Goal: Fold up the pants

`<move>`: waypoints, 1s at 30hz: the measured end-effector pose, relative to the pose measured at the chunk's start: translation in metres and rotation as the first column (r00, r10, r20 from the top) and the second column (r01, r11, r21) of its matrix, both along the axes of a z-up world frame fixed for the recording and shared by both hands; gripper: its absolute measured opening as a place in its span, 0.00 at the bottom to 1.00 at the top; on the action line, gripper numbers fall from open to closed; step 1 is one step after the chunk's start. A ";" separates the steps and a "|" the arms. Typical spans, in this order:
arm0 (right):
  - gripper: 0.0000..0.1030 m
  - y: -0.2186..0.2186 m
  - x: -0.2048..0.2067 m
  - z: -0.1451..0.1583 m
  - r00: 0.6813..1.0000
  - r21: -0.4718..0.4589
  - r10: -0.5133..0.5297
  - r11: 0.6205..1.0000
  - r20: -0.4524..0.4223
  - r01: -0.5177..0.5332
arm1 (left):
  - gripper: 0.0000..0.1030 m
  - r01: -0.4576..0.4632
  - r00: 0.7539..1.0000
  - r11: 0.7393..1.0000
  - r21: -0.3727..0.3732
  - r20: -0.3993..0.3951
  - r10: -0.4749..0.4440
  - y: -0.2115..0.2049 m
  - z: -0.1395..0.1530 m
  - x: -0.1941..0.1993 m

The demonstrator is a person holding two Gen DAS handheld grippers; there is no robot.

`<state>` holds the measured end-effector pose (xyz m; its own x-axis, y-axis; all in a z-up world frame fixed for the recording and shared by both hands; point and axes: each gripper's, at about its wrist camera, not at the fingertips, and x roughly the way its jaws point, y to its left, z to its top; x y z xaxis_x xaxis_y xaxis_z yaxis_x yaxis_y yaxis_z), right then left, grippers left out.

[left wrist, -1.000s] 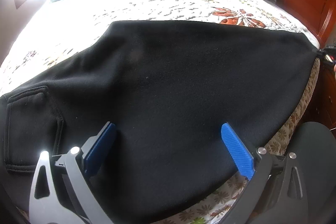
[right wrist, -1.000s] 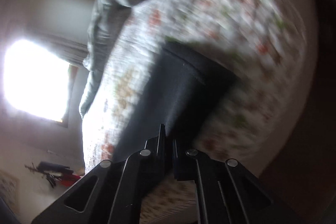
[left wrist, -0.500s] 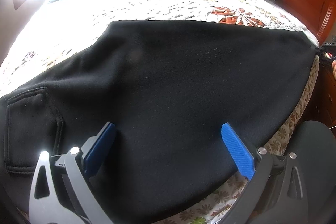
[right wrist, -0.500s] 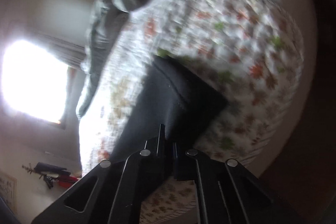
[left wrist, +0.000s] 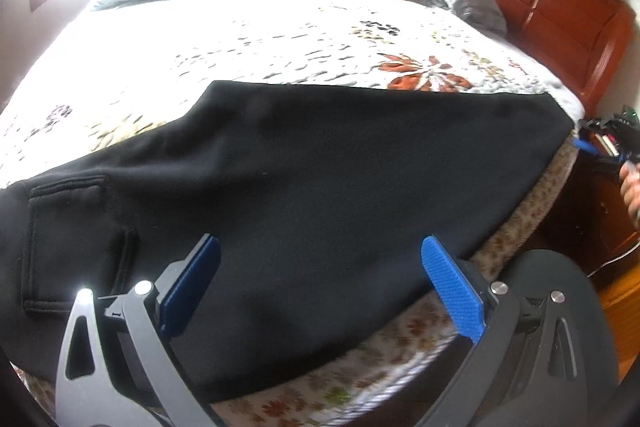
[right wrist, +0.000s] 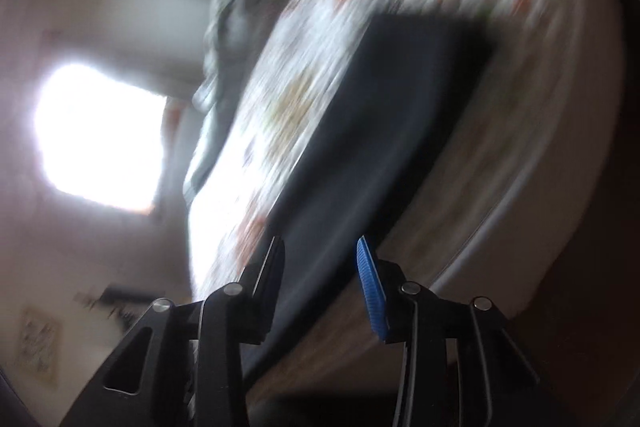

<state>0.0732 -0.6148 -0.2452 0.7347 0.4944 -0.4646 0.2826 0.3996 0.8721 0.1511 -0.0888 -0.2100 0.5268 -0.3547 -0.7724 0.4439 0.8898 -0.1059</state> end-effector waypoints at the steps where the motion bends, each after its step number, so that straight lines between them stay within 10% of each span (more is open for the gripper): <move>1: 0.38 0.013 0.001 -0.003 1.000 0.020 0.016 1.000 -0.004 -0.016 | 0.97 0.017 1.000 1.000 0.010 0.000 -0.017 -0.005 -0.002 -0.001; 11: 0.36 0.058 0.024 -0.023 0.997 0.083 0.058 0.995 -0.052 -0.054 | 0.97 0.065 0.996 0.996 0.068 -0.058 -0.061 -0.020 -0.030 0.004; 14: 0.04 0.058 0.022 -0.025 0.997 0.056 0.054 0.997 -0.063 -0.050 | 0.98 0.067 0.996 0.995 0.068 -0.057 -0.063 -0.019 -0.034 0.004; 20: 0.05 0.061 0.020 -0.039 0.996 0.057 0.061 0.997 -0.069 -0.057 | 0.97 0.074 0.995 0.996 0.054 -0.068 -0.071 -0.019 -0.026 0.004; 23: 0.21 0.053 0.017 -0.029 0.997 0.063 0.071 0.996 -0.016 -0.070 | 0.97 0.085 0.995 0.996 0.031 -0.046 -0.083 -0.018 -0.017 0.000; 30: 0.29 -0.023 0.000 -0.017 0.989 -0.045 -0.143 0.989 -0.026 0.142 | 0.98 0.114 0.993 0.991 0.064 -0.041 -0.111 -0.030 -0.025 -0.001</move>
